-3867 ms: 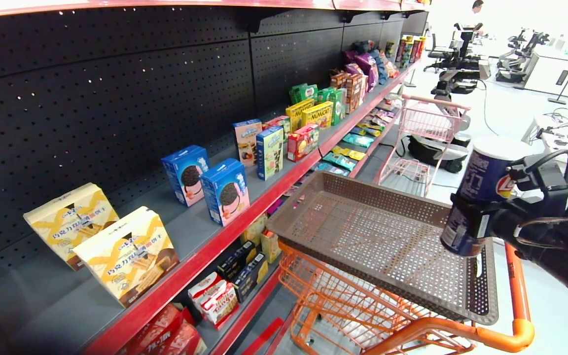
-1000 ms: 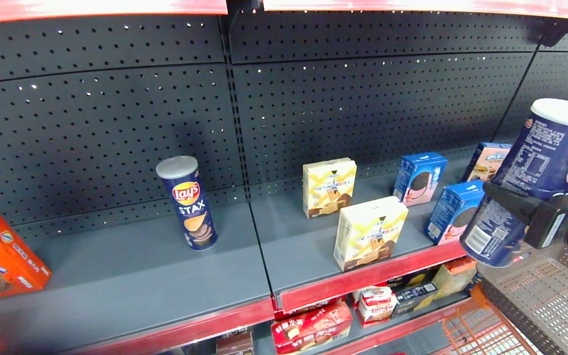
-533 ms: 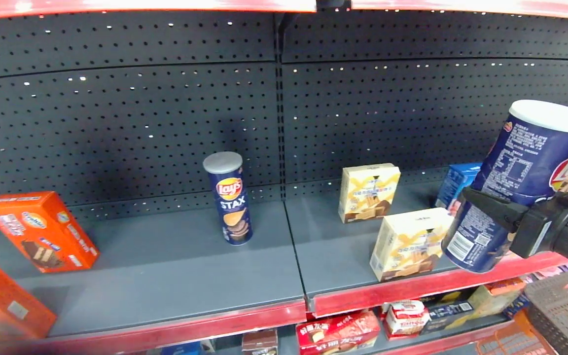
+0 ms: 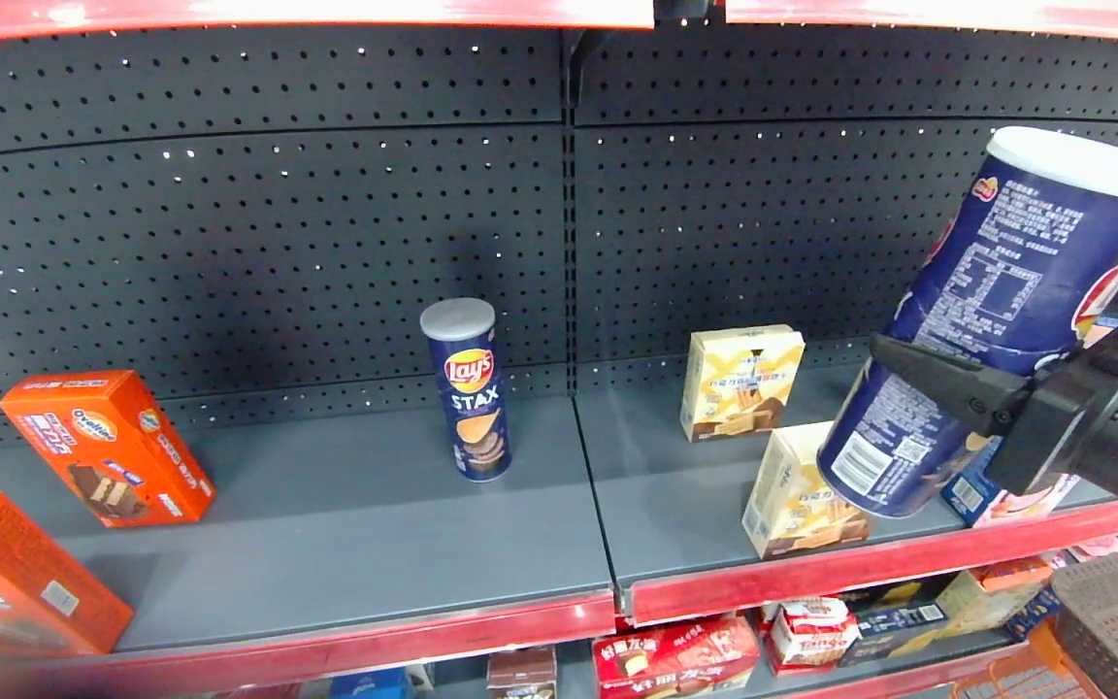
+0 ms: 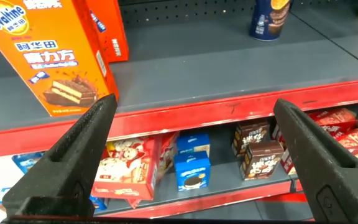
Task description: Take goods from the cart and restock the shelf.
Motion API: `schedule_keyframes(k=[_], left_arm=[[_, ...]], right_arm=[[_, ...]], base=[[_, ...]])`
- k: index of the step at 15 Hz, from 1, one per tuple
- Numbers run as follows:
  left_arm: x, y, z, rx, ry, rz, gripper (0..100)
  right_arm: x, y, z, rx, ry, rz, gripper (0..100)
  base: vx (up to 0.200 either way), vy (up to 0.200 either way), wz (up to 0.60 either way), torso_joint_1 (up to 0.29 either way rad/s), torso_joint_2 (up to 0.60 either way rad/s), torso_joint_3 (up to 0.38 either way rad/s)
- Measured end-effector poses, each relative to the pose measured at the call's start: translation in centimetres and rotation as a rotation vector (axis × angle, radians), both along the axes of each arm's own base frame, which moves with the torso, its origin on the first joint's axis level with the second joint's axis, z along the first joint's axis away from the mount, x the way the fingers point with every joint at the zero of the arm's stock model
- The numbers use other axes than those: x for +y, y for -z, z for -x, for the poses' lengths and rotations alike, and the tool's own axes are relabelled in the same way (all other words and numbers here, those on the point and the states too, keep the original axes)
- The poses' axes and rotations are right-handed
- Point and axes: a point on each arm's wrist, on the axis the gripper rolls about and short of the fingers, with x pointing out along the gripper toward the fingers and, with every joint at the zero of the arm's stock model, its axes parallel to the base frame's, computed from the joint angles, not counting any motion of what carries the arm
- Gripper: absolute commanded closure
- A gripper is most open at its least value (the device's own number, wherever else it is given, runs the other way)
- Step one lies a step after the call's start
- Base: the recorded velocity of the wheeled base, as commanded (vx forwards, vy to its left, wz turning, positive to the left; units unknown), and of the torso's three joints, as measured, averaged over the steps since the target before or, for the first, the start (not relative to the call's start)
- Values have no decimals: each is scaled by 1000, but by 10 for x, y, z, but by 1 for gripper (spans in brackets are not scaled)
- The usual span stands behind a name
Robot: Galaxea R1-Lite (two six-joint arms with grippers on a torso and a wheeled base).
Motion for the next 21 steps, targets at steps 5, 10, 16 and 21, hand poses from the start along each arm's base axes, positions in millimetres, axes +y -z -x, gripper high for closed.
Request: schedule_keyframes(k=[5,10,16,21], left_arm=[[0,0,0,0,0,0,0],[0,0,0,0,0,0,0],[0,0,0,0,-1,0,0],[-1,0,0,-2,22,-38,0]], right_arm=[[36,4,-8,-21,-181,-46,100],[71,13,-27,-31,-269,-58,100],[101,18,-24,39,-333,-31,100],[111,14,-31,71,-271,-7,100]], base=[[0,0,0,0,0,0],[0,0,0,0,0,0],[0,0,0,0,0,0],[0,0,0,0,0,0]])
